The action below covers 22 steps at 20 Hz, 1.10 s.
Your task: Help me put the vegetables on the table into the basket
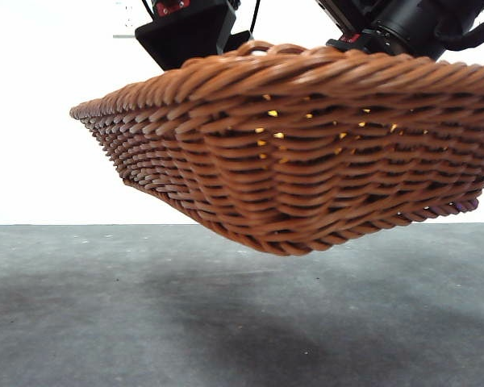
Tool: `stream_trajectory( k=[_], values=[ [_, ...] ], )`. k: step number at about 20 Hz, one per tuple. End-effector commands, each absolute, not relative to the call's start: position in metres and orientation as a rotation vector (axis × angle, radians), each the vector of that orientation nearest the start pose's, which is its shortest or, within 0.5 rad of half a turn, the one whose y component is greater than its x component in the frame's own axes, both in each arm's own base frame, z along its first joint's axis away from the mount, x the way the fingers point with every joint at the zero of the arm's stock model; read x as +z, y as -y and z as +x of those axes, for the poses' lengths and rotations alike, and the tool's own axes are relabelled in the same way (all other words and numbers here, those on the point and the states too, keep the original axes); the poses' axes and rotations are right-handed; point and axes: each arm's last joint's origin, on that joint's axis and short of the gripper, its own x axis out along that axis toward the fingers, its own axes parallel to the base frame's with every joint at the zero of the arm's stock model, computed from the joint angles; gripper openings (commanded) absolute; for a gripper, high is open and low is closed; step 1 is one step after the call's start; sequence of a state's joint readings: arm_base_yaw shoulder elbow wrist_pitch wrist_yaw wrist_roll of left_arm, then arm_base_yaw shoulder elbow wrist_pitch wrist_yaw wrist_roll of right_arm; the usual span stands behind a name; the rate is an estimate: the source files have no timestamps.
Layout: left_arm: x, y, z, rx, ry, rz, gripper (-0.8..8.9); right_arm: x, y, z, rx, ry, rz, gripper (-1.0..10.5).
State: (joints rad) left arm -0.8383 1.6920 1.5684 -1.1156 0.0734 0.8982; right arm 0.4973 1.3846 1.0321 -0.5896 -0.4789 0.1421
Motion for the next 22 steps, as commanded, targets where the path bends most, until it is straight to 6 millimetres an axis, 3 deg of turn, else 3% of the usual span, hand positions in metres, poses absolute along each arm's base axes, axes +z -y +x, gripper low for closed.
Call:
stream_trajectory(
  k=[1, 2, 3, 4, 8, 11, 14, 17, 21, 22],
  values=[
    [0.297, 0.249, 0.224, -1.316, -0.836, 1.180, 0.13, 0.263, -0.145, 0.238, 0.843, -1.022, 0.120, -0.1],
    [0.297, 0.249, 0.224, -1.318, -0.844, 1.145, 1.02, 0.263, -0.145, 0.238, 0.843, -1.022, 0.120, -0.1],
    [0.297, 0.247, 0.225, -1.307, -0.858, 1.124, 3.17, 0.263, -0.145, 0.238, 0.844, -1.022, 0.120, -0.1],
    [0.297, 0.247, 0.226, -1.292, -0.866, 1.106, 4.47, 0.263, -0.145, 0.238, 0.844, -1.021, 0.120, -0.1],
    [0.301, 0.246, 0.225, -1.254, -0.885, 1.070, 4.48, 0.263, -0.145, 0.238, 0.843, -1.021, 0.119, -0.1],
    [0.324, 0.237, 0.219, -1.214, -0.830, 1.021, 4.48, 0.262, -0.144, 0.239, 0.797, -1.013, 0.097, -0.1],
    [0.366, 0.211, 0.205, -1.135, -0.725, 0.922, 4.45, 0.263, -0.144, 0.242, 0.772, -0.984, 0.093, -0.1],
    [0.404, 0.171, 0.175, -1.041, -0.696, 0.763, 4.39, 0.269, -0.144, 0.249, 0.745, -0.913, 0.143, -0.1],
    [0.426, 0.133, 0.135, -0.978, -0.746, 0.612, 4.32, 0.274, -0.136, 0.260, 0.696, -0.837, 0.196, -0.1],
    [0.430, 0.128, 0.128, -1.005, -0.730, 0.571, 3.64, 0.274, -0.133, 0.262, 0.681, -0.835, 0.200, -0.1]
  ],
)
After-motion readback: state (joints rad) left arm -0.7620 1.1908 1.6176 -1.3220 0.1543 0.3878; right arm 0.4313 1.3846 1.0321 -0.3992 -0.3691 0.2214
